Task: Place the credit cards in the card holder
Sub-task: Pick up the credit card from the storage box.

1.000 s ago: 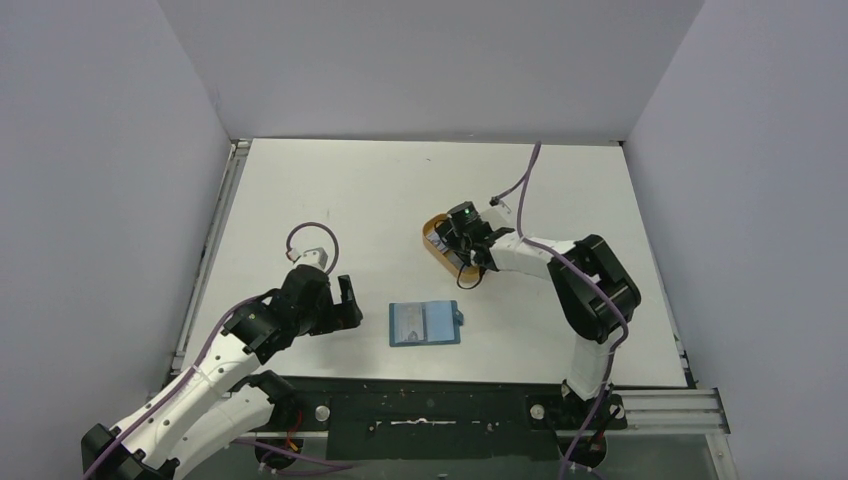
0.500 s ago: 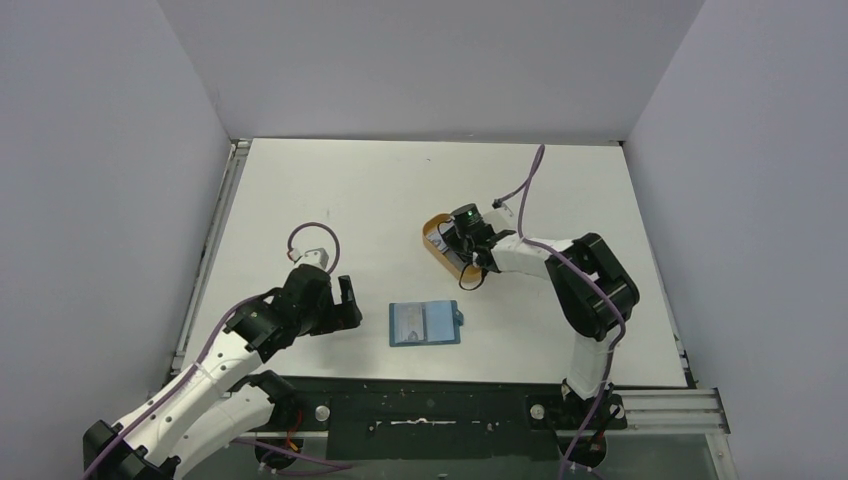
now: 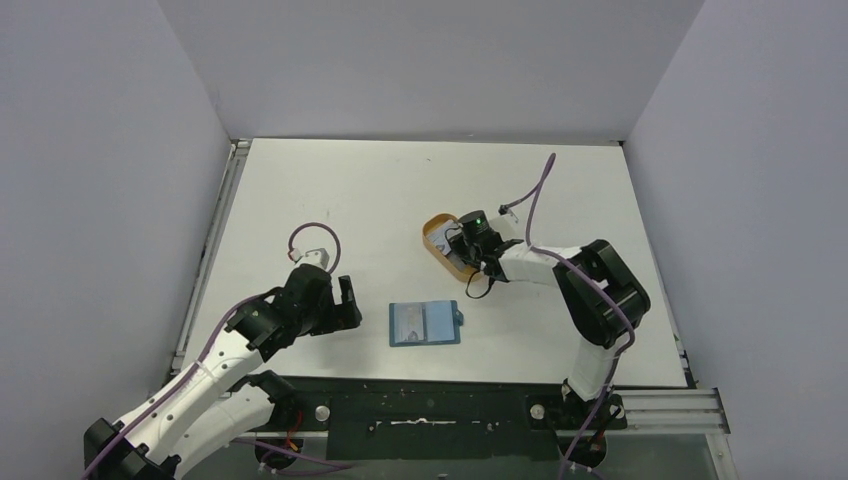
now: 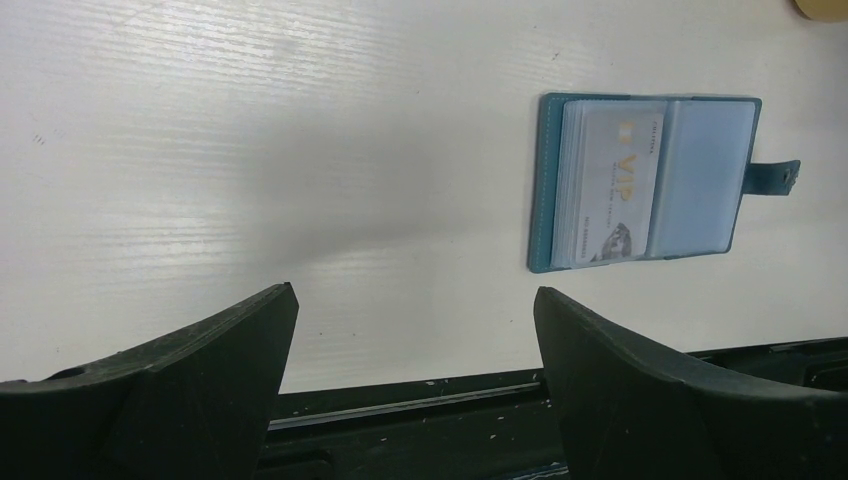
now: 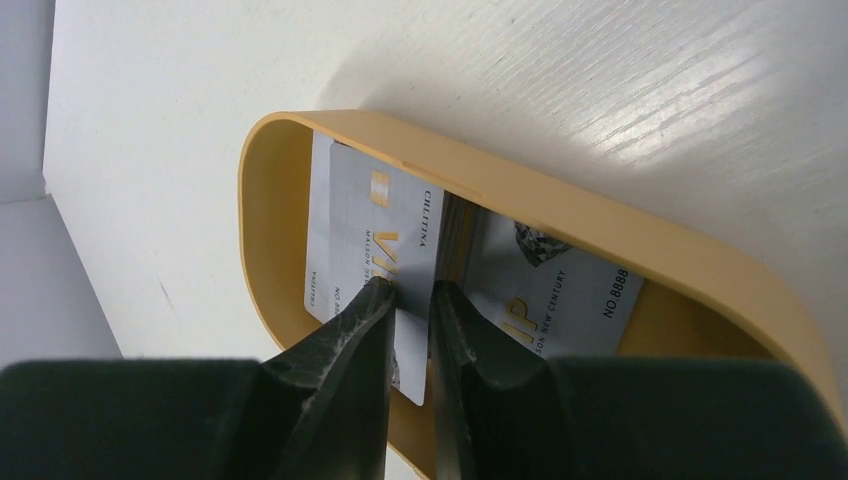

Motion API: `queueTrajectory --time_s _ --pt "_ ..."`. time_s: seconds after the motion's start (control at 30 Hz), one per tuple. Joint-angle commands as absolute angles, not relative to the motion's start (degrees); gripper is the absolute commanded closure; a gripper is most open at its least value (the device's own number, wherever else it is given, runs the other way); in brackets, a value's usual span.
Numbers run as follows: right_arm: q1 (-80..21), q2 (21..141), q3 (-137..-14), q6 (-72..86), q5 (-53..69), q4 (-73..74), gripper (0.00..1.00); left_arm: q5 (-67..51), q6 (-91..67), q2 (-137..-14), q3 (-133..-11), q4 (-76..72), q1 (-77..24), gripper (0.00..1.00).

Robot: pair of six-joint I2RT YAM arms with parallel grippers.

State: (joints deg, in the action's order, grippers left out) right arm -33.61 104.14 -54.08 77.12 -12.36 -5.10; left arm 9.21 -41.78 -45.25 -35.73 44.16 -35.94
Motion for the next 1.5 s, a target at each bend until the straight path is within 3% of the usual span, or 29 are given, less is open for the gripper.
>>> queueTrajectory --time_s 0.0,0.2,0.9,1.1,1.27,1.47 --pt "-33.28 101.88 -52.24 75.85 -12.85 -3.88 0.86 9.66 -42.34 -45.18 -36.84 43.22 -35.68 0.13" --pt "-33.40 98.22 -51.36 75.98 -13.20 -2.80 1.00 9.67 -42.37 -45.59 -36.95 42.82 -35.66 0.13" --pt "-32.77 87.93 -56.84 71.69 -7.19 5.43 1.00 10.21 -42.41 -44.52 -38.00 44.00 -35.65 0.14" --pt "-26.57 75.95 -55.67 71.96 11.61 12.92 1.00 10.28 -41.63 -43.67 -39.52 44.65 -35.66 0.14" --pt "-19.69 63.20 -51.70 72.43 28.72 17.64 1.00 11.00 -42.98 -42.83 -39.54 43.24 -35.43 0.03" --pt "-17.49 52.51 -50.42 70.91 35.81 24.10 1.00 11.01 -47.83 -38.91 -36.04 36.87 -34.52 0.03"
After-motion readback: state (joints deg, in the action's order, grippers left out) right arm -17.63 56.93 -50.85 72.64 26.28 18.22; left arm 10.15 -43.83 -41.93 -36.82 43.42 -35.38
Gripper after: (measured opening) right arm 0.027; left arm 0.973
